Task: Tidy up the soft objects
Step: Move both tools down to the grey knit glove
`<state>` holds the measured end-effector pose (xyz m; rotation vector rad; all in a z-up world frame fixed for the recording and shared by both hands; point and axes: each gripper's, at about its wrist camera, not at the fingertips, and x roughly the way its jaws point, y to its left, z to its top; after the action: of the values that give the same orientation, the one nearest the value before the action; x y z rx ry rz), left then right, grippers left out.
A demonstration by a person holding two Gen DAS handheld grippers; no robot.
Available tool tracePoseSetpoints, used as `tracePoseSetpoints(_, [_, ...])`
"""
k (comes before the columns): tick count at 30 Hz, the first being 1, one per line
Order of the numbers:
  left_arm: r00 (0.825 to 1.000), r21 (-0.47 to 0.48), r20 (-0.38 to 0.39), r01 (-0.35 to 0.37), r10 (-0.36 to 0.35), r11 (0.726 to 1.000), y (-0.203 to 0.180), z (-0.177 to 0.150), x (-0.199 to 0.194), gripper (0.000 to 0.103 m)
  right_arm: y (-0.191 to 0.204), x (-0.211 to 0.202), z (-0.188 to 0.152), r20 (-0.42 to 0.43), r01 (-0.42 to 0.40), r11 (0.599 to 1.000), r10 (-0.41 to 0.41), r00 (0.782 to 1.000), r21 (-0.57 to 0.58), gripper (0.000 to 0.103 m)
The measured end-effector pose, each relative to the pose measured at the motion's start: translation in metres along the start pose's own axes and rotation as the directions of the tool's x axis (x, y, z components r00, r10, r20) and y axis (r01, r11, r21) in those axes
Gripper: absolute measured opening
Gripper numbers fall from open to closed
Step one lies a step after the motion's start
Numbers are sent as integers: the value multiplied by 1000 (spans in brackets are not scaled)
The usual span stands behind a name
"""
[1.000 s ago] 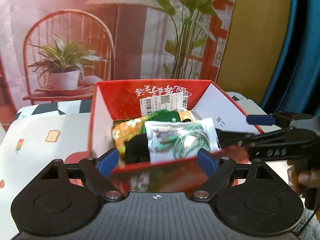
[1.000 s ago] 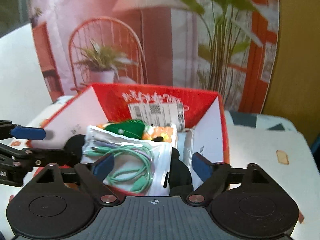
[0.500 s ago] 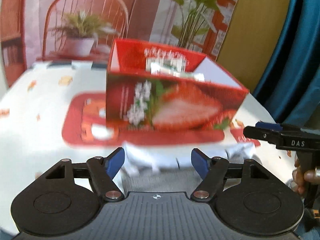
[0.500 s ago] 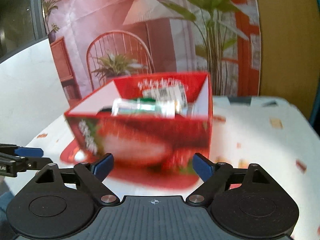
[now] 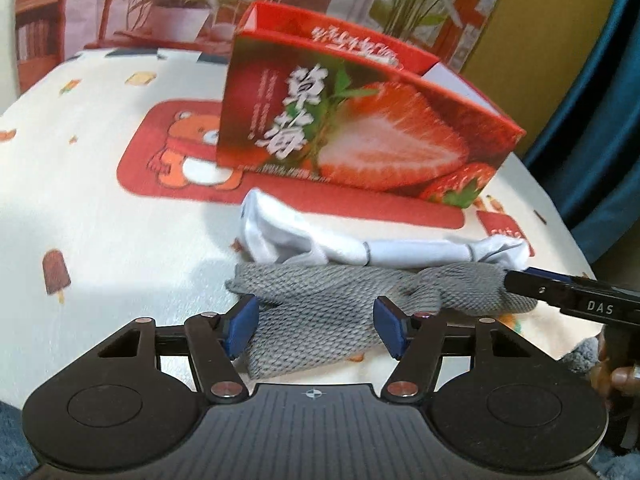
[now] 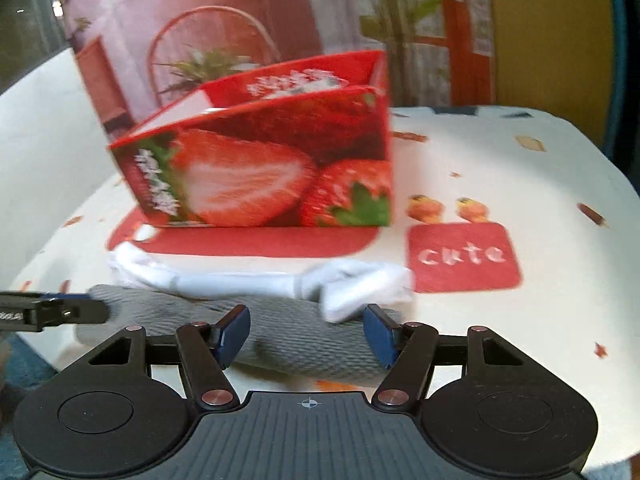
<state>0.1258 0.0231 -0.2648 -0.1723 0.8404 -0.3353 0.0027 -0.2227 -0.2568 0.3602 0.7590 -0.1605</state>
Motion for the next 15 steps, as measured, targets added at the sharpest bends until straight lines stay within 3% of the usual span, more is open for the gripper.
tracePoseSetpoints(4, [1000,3,-6,-4,4,1000,3,-1,6,66,-5,8,-4,-12,18,1000,-18,1000,13,58])
tracePoseSetpoints(15, [999,143,16,-48,46,989,-12,-4,16,66,16,22,-11,4,90,985,-90,996,-147,63])
